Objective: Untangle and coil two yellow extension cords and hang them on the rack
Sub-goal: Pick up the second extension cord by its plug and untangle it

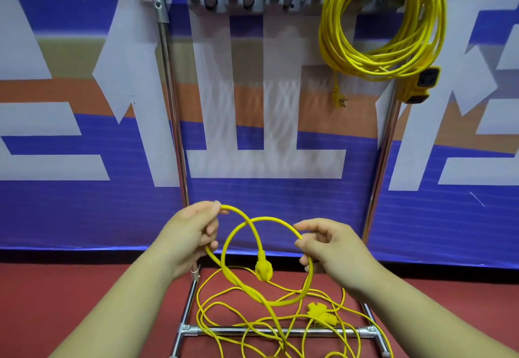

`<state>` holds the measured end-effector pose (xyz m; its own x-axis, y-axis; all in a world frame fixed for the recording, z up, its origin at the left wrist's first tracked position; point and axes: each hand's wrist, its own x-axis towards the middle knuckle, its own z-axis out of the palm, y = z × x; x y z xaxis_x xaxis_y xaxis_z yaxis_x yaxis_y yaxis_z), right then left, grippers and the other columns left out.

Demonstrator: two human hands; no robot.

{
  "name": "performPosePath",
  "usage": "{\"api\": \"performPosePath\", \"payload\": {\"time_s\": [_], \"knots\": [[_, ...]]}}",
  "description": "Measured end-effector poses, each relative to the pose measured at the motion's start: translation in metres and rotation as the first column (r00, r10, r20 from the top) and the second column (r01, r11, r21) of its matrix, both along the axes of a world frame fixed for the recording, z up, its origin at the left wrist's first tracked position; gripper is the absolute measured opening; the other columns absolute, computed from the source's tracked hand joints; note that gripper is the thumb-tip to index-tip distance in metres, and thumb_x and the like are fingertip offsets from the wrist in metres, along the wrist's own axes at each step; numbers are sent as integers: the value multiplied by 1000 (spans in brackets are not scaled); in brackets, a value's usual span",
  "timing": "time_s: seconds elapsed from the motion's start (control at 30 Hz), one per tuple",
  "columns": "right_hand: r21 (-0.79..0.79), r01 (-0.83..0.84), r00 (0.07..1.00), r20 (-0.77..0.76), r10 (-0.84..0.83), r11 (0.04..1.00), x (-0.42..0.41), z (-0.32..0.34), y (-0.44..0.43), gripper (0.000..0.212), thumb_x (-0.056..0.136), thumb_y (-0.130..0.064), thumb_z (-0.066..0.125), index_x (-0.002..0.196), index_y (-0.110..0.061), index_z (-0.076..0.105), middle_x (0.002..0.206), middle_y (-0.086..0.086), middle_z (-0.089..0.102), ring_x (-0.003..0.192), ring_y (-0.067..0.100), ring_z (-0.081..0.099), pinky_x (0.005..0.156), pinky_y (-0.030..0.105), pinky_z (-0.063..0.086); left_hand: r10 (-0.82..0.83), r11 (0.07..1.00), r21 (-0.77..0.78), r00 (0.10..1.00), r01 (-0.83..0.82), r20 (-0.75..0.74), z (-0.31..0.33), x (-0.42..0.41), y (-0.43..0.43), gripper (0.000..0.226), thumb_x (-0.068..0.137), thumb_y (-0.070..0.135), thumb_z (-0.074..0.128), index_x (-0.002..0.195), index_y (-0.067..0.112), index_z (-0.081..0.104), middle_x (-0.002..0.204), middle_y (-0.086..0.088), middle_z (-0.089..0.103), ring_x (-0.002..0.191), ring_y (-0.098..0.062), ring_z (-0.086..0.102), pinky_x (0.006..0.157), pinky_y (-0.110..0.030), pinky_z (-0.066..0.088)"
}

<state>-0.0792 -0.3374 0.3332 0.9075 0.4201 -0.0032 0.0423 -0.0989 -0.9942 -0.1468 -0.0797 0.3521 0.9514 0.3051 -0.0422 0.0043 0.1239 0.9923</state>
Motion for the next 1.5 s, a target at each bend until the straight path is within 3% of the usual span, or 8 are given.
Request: {"api": "performPosePath", "payload": {"time_s": [0.13, 0.27, 0.37, 0.47, 0.63, 0.97, 1.1, 1.5], "knots": [[2, 66, 997, -40, -66, 998, 5, -4, -2, 19, 91, 1, 63, 102, -12, 70, 77, 11, 68, 60, 20, 65, 61, 35, 54, -268, 961, 84, 963, 265, 29, 7, -8, -9, 18, 94, 24, 61, 89, 6, 61, 65, -4, 41, 54, -13, 40, 70, -33, 53], [-26, 116, 988, -97, -118, 993, 11, -8, -4, 17, 90, 1, 63, 101, -10, 70, 83, 22, 70, 58, 19, 63, 56, 31, 53, -257, 930, -217, 947, 296, 192, 16, -9, -14, 15, 97, 18, 57, 84, 11, 60, 70, -3, 46, 62, -16, 45, 75, -40, 51], [-49, 85, 985, -146, -92, 995, 10, -8, -4, 17, 90, 2, 63, 100, -9, 70, 85, 22, 71, 56, 19, 62, 53, 29, 51, -104, 866, -461, 973, 191, 207, 14, -2, -11, 21, 100, 26, 48, 85, 16, 59, 72, 1, 48, 60, -14, 50, 71, -39, 48], [-71, 24, 986, -160, -36, 997, 6, -8, -3, 17, 90, 2, 62, 101, -8, 70, 84, 19, 70, 58, 20, 63, 54, 29, 52, 146, 786, -603, 989, -135, -31, 0, 13, -7, 22, 102, 23, 50, 82, 17, 58, 67, 0, 54, 51, -12, 54, 66, -34, 47], [-116, -57, 996, -77, 48, 992, 1, -5, -1, 18, 91, -3, 65, 104, -13, 71, 75, 12, 69, 64, 21, 68, 64, 35, 57, 283, 818, -418, 909, -396, -308, -33, 27, -4, 25, 107, 22, 34, 98, 15, 56, 72, -1, 52, 58, -10, 50, 59, -30, 44], [-91, -159, 987, -29, 157, 983, -8, 6, -2, 16, 91, -2, 69, 104, -10, 73, 71, 7, 68, 66, 21, 68, 57, 26, 52, -107, 988, 68, 925, 141, -365, -35, 12, -25, 27, 103, 11, 48, 116, 22, 69, 72, -5, 61, 47, -11, 45, 47, -23, 38], [-92, -143, 989, -36, 141, 985, -4, 4, -6, 15, 90, -1, 68, 103, -9, 73, 72, 12, 68, 64, 20, 66, 59, 29, 53, -1, 990, 138, 967, 38, -255, -32, 15, -23, 28, 105, 11, 38, 115, 16, 65, 66, -4, 59, 49, -16, 42, 47, -22, 27], [-213, -93, 985, -164, 58, 973, -1, -3, -3, 15, 86, 4, 64, 94, -6, 73, 80, 19, 73, 54, 20, 62, 52, 27, 52, 18, 883, -469, 1000, -11, 11, -5, 12, -20, 23, 105, 22, 45, 112, 9, 63, 65, 2, 53, 43, -4, 41, 34, -13, 29]]}}
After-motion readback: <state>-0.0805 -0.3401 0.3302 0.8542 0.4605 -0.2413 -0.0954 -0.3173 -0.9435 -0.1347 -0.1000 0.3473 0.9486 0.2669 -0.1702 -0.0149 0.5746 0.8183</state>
